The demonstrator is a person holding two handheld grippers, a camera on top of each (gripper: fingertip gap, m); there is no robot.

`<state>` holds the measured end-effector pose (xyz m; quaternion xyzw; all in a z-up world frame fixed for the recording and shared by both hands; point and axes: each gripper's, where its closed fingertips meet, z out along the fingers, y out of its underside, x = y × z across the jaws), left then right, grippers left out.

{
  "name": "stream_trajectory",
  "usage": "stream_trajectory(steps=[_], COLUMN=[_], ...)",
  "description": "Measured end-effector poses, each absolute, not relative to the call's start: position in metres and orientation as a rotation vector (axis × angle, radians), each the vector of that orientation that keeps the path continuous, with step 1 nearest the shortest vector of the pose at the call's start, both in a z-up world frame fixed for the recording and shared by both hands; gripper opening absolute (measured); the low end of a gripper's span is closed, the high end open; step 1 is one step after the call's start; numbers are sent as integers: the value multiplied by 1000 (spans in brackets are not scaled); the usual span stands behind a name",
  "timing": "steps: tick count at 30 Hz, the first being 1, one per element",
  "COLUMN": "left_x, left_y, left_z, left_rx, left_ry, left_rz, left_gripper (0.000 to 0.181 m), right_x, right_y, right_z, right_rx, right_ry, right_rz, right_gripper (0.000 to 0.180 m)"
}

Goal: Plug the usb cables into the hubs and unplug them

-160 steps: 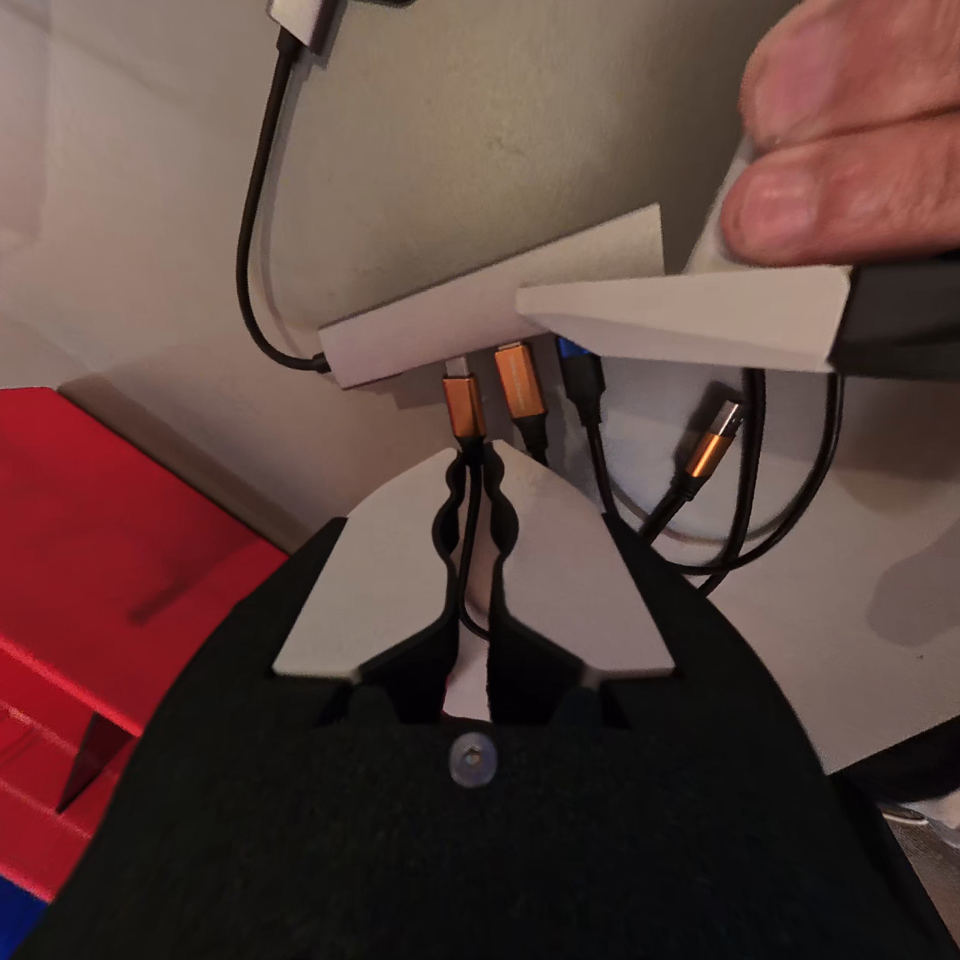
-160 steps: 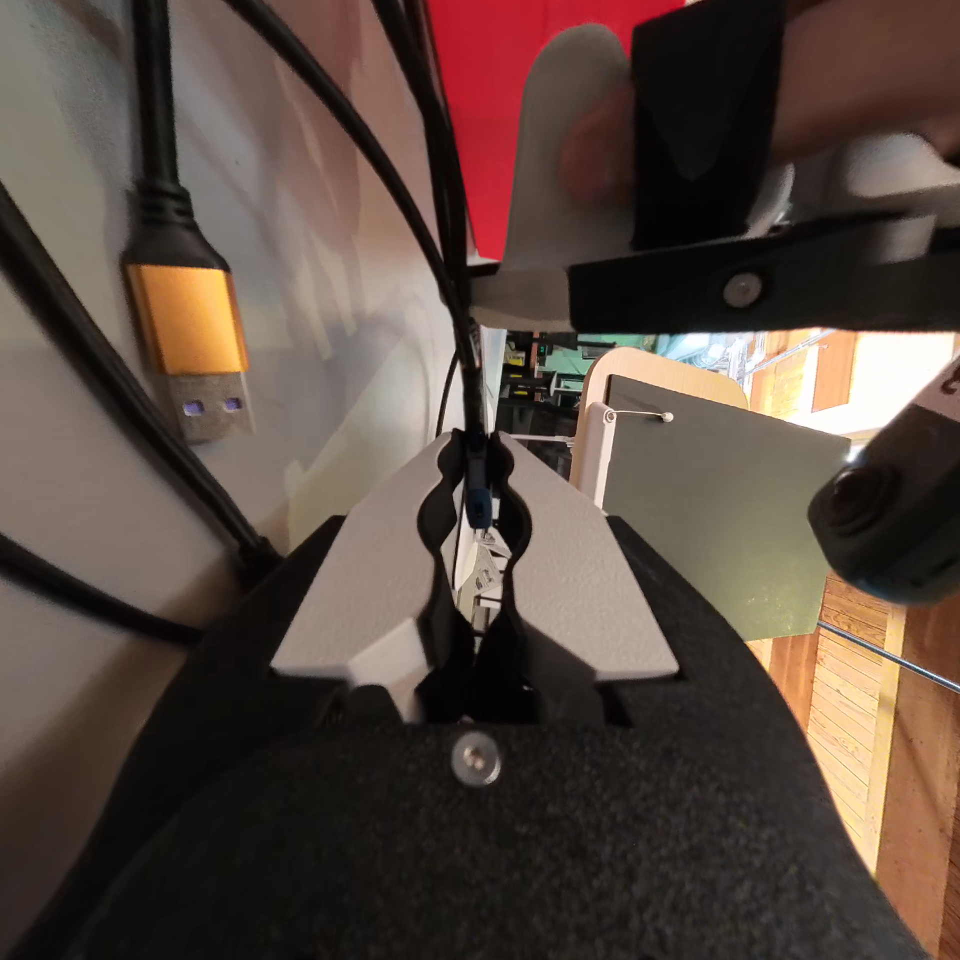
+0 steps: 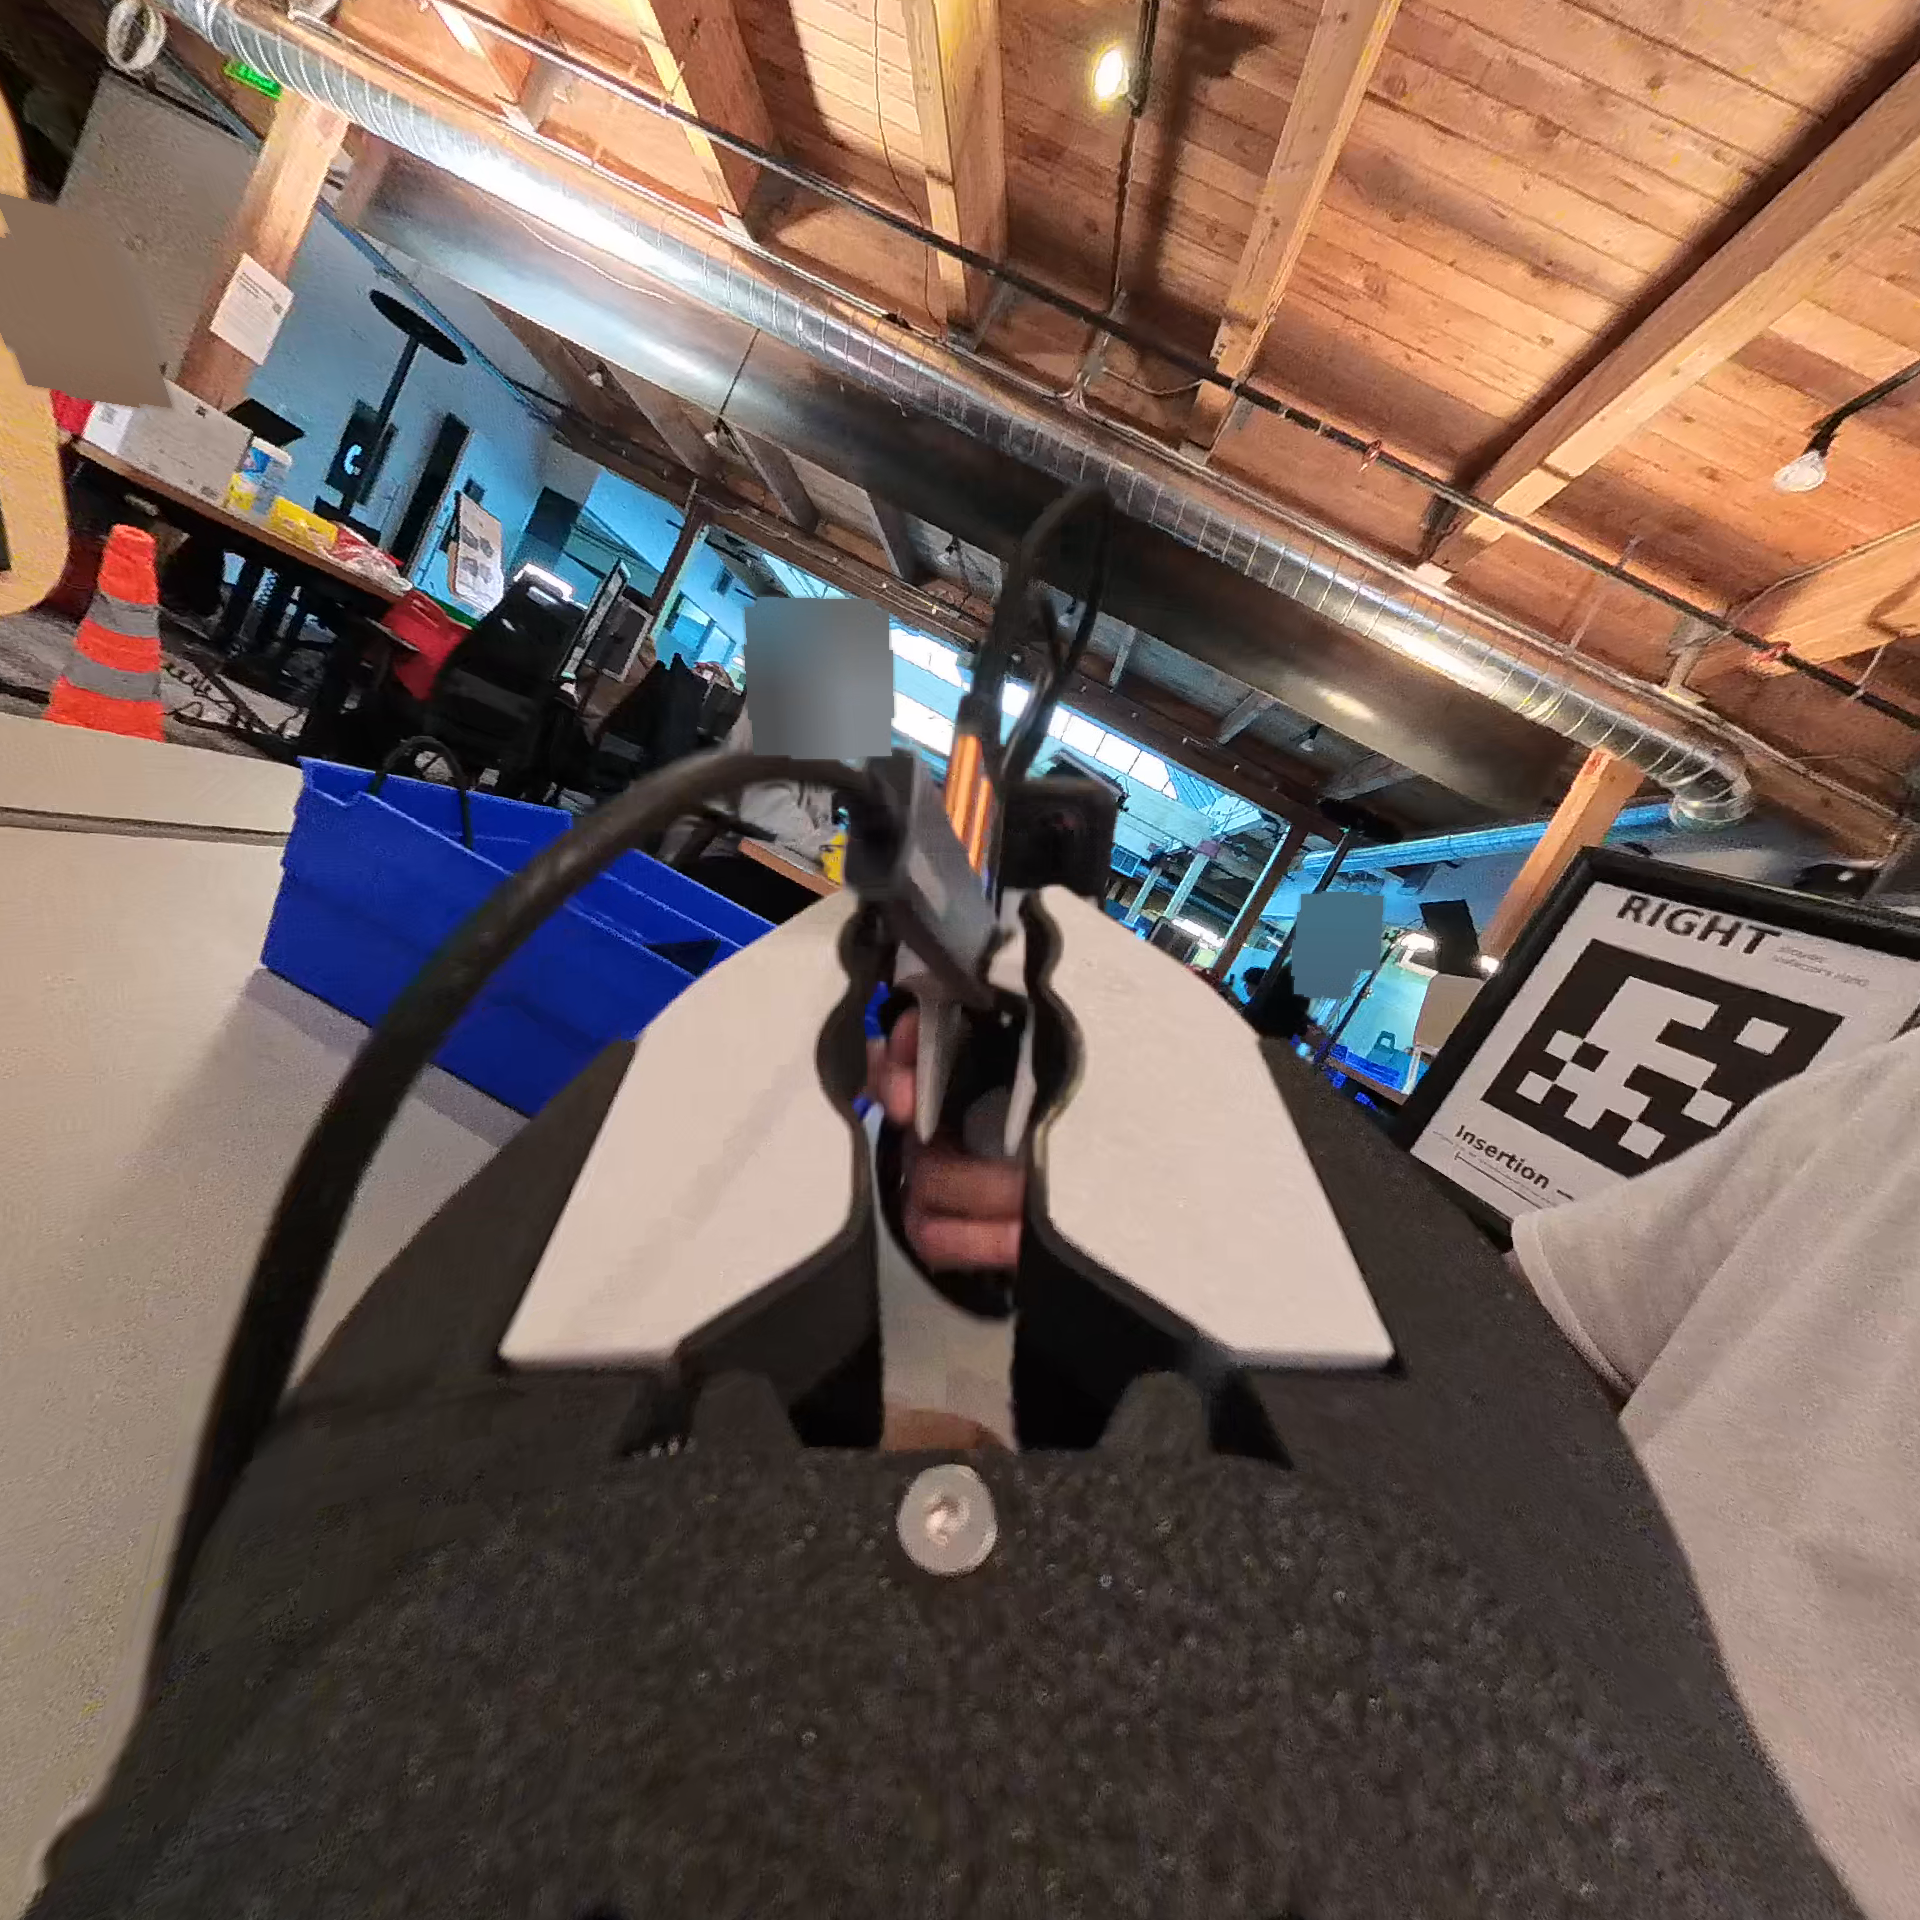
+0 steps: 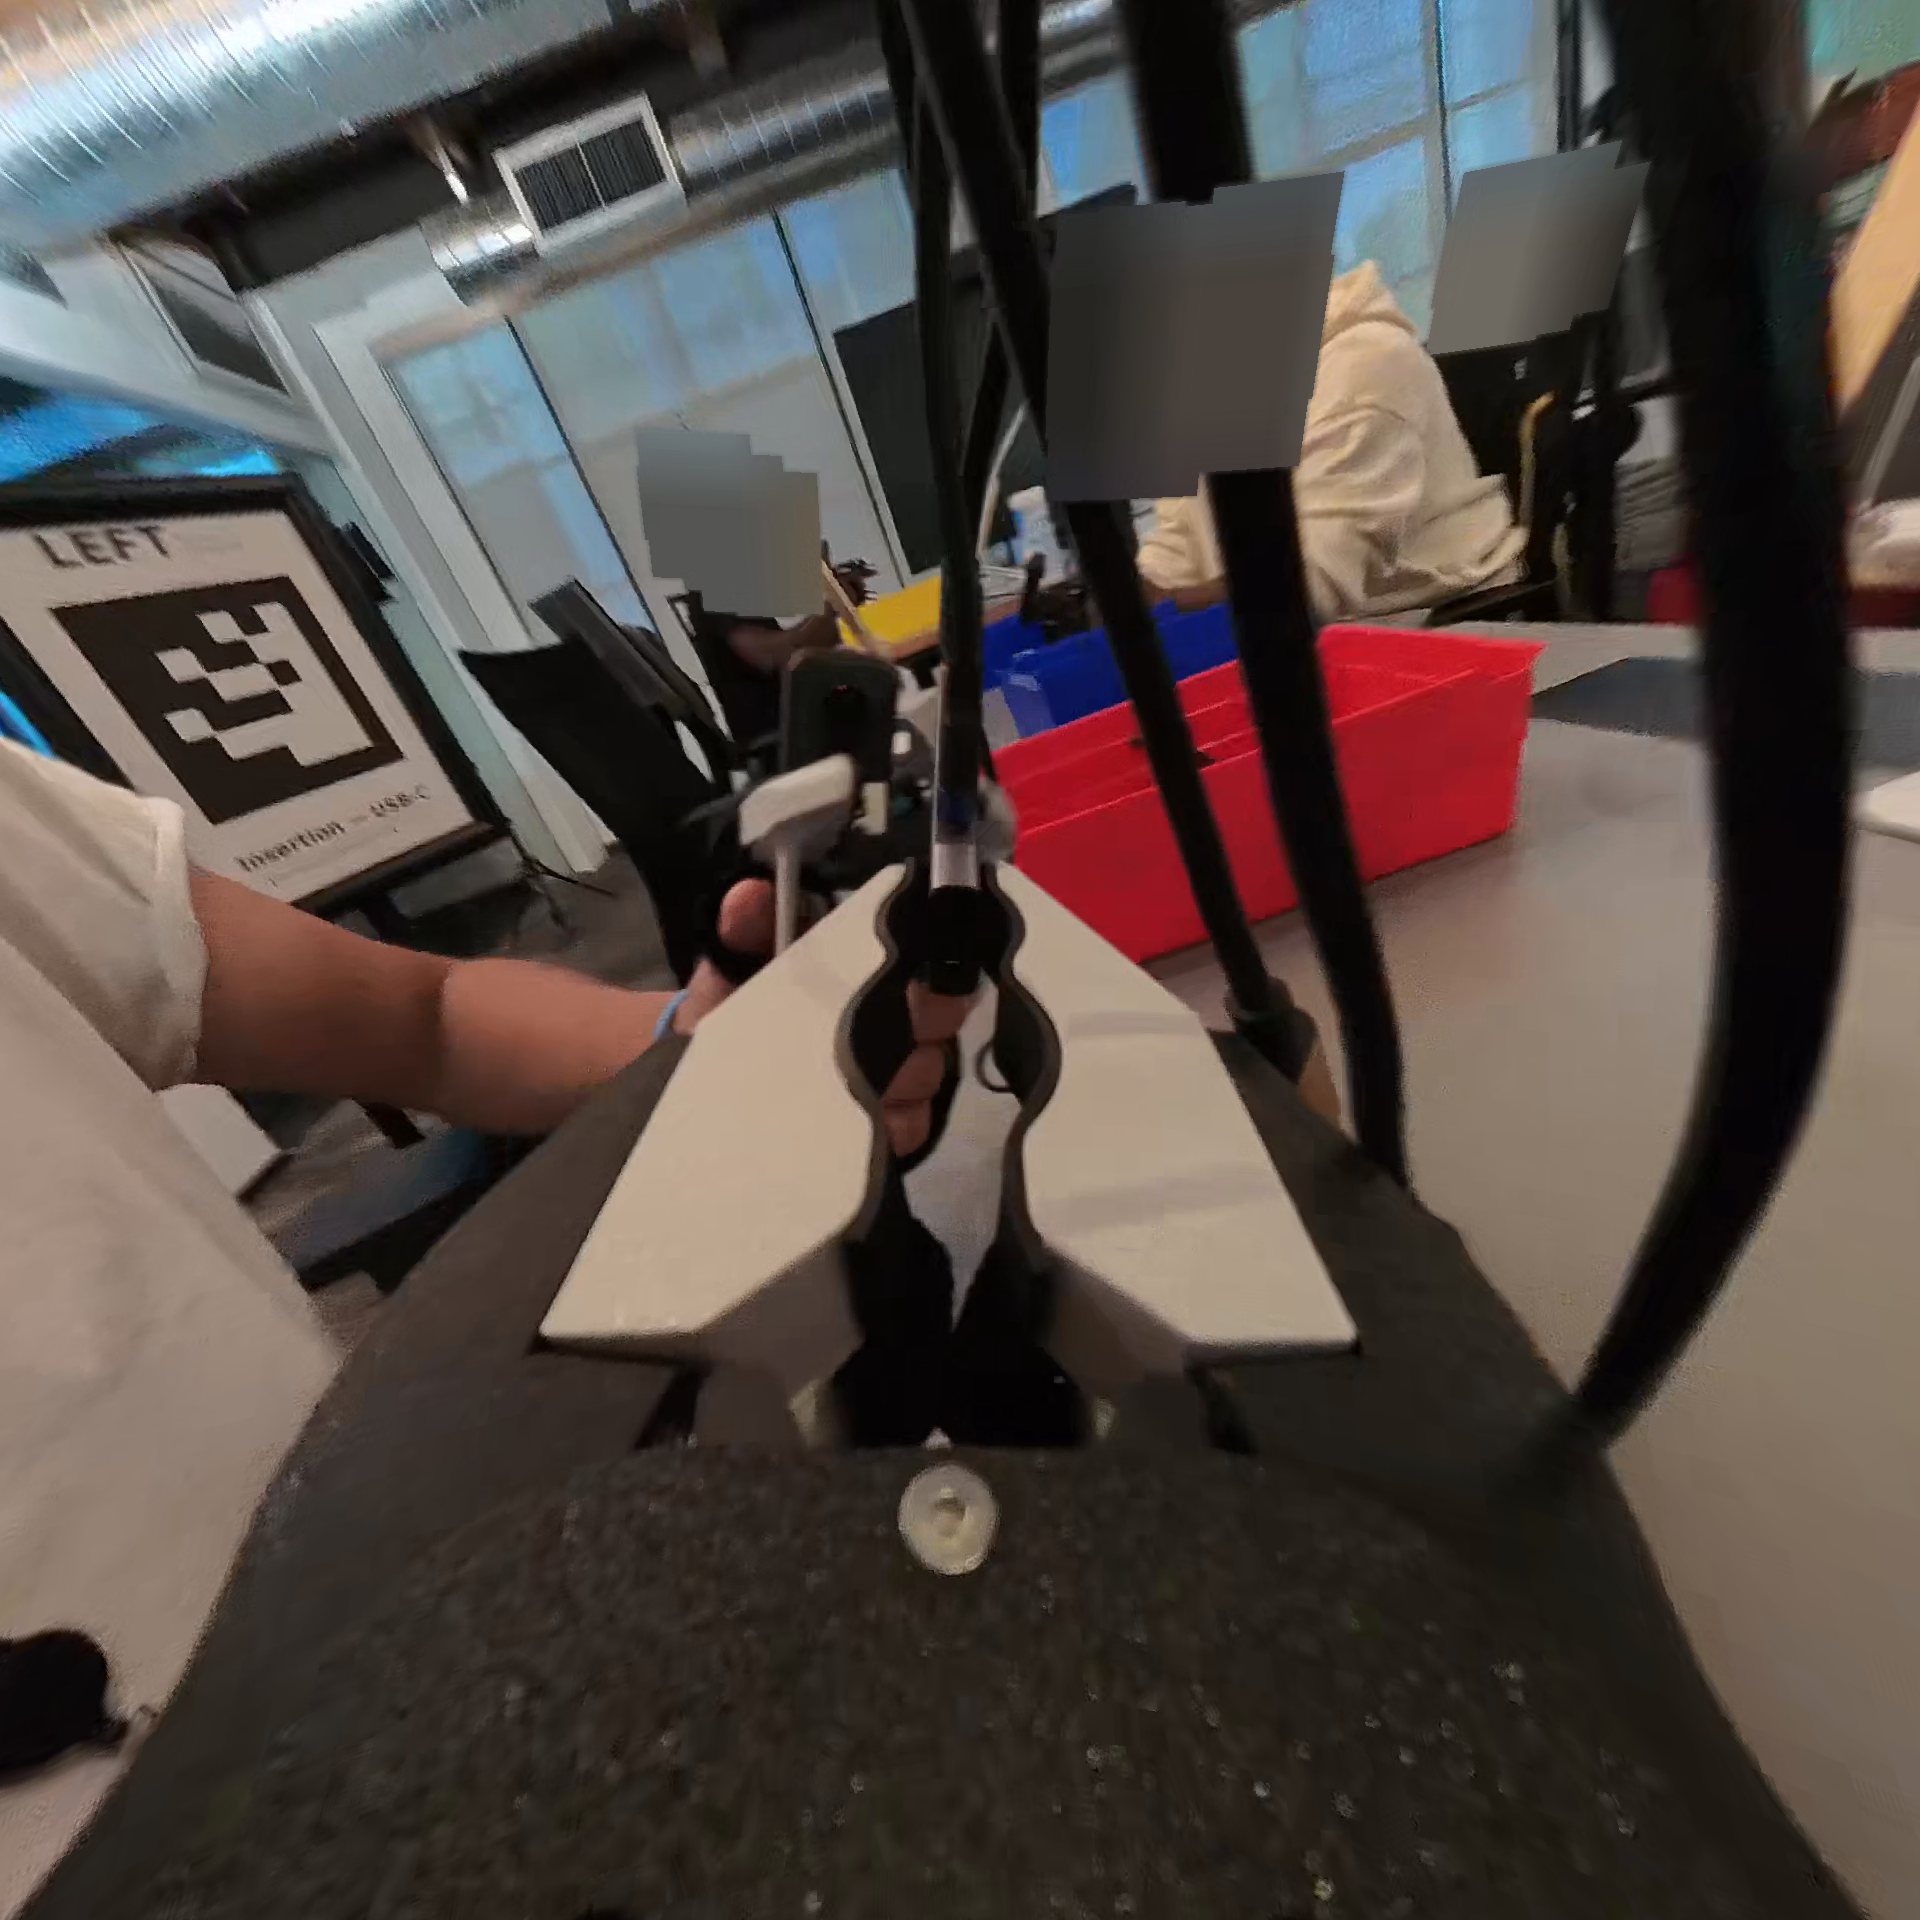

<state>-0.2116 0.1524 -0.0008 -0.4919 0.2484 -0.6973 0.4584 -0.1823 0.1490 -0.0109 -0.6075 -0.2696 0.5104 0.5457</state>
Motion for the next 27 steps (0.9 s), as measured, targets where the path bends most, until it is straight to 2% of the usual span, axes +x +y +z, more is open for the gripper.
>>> stream_trajectory(steps=[5,10,17,20,27], left_x=[-202,-202,-213,-218,-225], left_y=[105,55,59,77,100], left_z=[-13,-33,-43,-46,-54], left_rx=[-1222,-1232,-1248,-1279,-1340], left_ry=[815,1018,1130,1093,1018], left_rz=[-1742,-1735,-1430,-1332,-1290], left_gripper=[27,25,23,23,22], right_x=[-107,5,123,139,117], right_y=[166,199,249,267,312], right_z=[41,78,93,66,-75], right_rx=[-1510,-1725,-1934,-2088,-2517], right_ry=[-704,-706,-549,-550,-534], right_rz=[973,680,557,549,599], right_gripper=[8,8,8,8,8])
